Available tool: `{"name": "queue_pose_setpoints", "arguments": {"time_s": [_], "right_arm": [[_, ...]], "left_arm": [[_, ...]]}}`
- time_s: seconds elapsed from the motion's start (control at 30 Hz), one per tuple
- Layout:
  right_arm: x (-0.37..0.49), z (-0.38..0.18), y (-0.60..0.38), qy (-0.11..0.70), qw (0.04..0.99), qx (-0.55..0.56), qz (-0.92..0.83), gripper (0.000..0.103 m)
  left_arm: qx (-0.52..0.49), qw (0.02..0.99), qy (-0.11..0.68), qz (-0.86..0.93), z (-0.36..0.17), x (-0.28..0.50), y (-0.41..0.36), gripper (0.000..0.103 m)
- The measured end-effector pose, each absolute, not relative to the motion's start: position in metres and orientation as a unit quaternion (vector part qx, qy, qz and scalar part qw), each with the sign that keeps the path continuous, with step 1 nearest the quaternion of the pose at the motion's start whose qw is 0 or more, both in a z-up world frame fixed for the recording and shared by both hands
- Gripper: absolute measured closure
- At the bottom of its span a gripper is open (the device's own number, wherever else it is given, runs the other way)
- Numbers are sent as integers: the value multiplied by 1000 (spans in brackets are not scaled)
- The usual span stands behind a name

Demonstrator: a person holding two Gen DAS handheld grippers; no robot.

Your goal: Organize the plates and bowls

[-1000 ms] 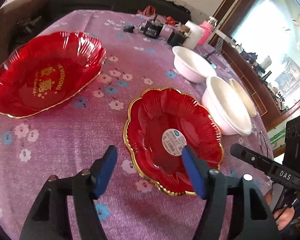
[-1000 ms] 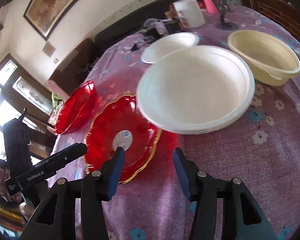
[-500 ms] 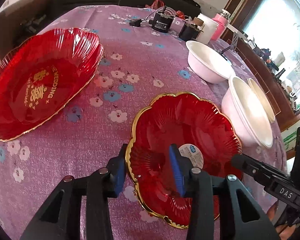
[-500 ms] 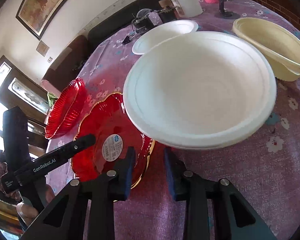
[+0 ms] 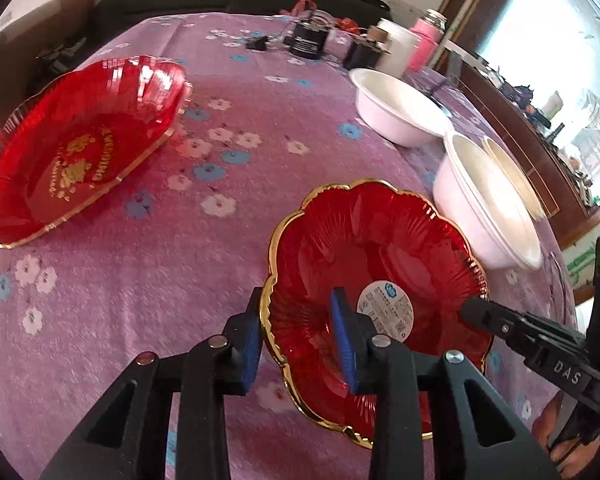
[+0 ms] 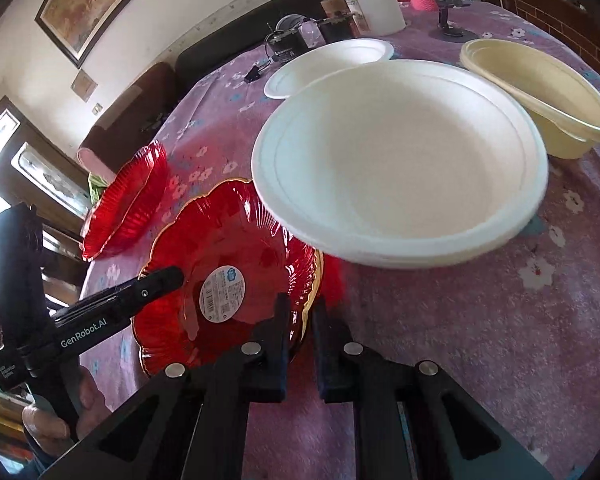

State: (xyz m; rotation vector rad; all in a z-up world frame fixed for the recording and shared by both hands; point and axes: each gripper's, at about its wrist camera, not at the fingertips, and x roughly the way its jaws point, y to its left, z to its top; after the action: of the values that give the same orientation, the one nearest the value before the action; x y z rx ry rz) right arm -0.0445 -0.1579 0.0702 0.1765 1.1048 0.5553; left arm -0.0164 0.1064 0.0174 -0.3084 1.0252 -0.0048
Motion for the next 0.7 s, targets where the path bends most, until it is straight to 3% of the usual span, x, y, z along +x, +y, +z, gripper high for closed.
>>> {"name": "queue_pose_setpoints", "arguments": {"time_s": [0.4,0.47,0.7], "right_arm": [[-48,78,-184,499,830,70,242,92],[-50,84,-184,496,836,43,231,79],[-60,130,-194,455,853,47,252,78]], "left_arm": [[-129,864,487,-17,23,-27,97,71],[-134,864,486,-20,25,-29,102,65],[-162,876,454,4,49,-60,145,63]]}}
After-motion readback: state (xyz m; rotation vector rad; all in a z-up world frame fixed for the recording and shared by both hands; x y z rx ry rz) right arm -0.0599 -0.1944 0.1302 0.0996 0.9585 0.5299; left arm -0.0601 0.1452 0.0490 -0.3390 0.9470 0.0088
